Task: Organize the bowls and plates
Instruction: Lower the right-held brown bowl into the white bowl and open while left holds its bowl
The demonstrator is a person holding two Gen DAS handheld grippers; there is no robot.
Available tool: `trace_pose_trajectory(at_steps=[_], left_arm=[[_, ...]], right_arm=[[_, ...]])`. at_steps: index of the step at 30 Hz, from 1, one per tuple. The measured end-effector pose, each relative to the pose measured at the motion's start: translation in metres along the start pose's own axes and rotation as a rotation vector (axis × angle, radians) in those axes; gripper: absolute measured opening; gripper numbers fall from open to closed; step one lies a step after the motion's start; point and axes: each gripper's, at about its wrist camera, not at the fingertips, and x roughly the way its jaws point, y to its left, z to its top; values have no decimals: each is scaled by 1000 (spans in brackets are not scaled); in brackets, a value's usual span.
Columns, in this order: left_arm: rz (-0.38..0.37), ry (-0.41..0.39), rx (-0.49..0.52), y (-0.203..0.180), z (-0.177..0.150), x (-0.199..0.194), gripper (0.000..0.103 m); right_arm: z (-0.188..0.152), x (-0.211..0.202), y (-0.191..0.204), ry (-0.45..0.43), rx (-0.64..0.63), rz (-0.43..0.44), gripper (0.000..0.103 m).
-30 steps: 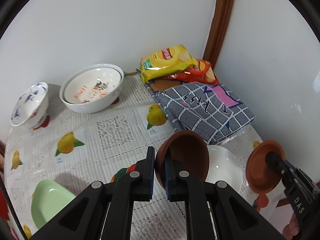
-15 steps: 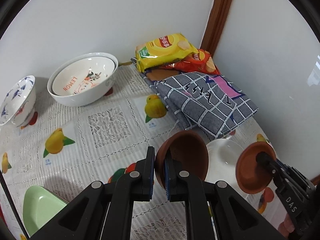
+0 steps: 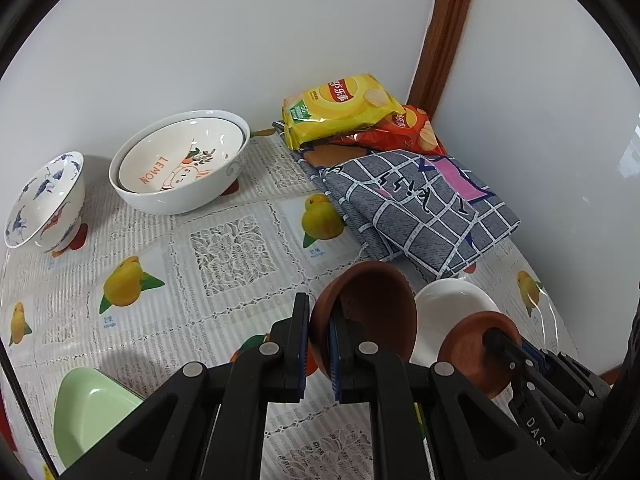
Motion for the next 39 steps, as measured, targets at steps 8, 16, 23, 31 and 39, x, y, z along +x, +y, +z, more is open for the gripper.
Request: trace_pose_trajectory(at_steps=[8,16,23,31,39], left_arm=[[-20,10,-3,-1,-1,-1,9],[-19,15,-5,-2,0,0,9],[-20,18,-6,-1,-1,1,9],[-22,18,-7,0,-1,2,9],[-19,18,-10,1,-1,2,9]], right_arm=[[-2,13,-2,43,14,-36,9],[-2,26,-2,81,11,-44,9],[-2,33,-3,104,7,-57,9],[-4,41,2,122,-19,-75,9],[-5,44,6,123,-45,-115,9]])
